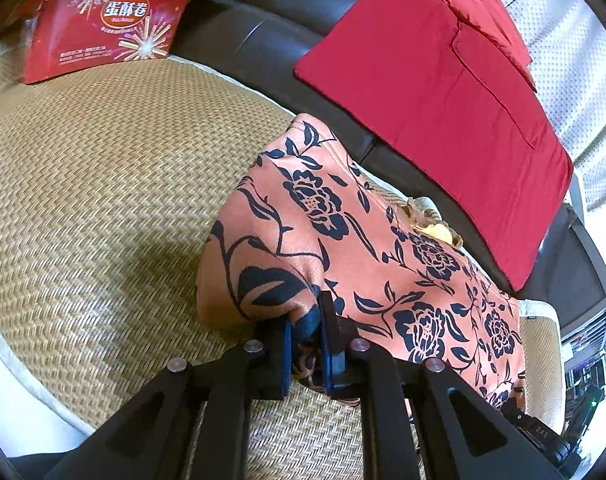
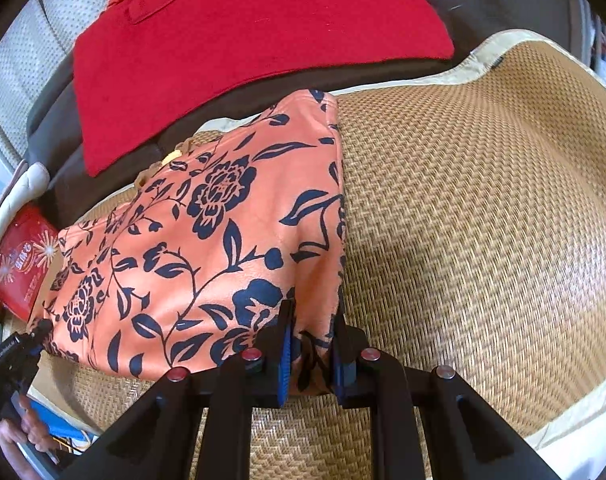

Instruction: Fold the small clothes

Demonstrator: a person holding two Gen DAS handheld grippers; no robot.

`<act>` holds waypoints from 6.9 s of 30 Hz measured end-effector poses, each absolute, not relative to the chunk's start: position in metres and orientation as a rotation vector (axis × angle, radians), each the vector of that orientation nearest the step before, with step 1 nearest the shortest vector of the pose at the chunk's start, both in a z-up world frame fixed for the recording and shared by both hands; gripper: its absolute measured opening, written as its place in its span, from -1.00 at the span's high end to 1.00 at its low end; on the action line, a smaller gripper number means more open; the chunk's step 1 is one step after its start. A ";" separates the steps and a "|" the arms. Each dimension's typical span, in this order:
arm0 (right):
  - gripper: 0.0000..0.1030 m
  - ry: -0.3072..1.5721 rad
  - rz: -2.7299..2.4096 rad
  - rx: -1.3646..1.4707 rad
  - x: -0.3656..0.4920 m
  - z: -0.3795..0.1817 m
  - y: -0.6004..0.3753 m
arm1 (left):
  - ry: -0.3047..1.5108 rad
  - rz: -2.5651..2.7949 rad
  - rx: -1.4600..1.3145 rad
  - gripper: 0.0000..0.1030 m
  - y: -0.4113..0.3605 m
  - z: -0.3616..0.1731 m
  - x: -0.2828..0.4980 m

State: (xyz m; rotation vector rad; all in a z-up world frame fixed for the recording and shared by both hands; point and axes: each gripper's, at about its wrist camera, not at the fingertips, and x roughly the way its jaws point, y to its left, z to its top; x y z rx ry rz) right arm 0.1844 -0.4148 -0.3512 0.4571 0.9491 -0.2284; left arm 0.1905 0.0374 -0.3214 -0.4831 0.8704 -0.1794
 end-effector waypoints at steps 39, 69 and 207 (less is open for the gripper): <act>0.58 0.958 0.000 0.551 0.299 -0.354 -0.301 | 0.908 -0.194 -0.745 -0.30 0.053 -0.346 0.212; -0.55 0.999 0.369 0.747 0.330 -0.317 -0.337 | 0.530 -0.412 0.217 0.79 -0.085 -0.275 0.191; 0.03 0.763 -0.169 0.601 0.206 -0.290 -0.525 | 0.661 -0.621 0.360 -0.49 -0.222 -0.260 0.229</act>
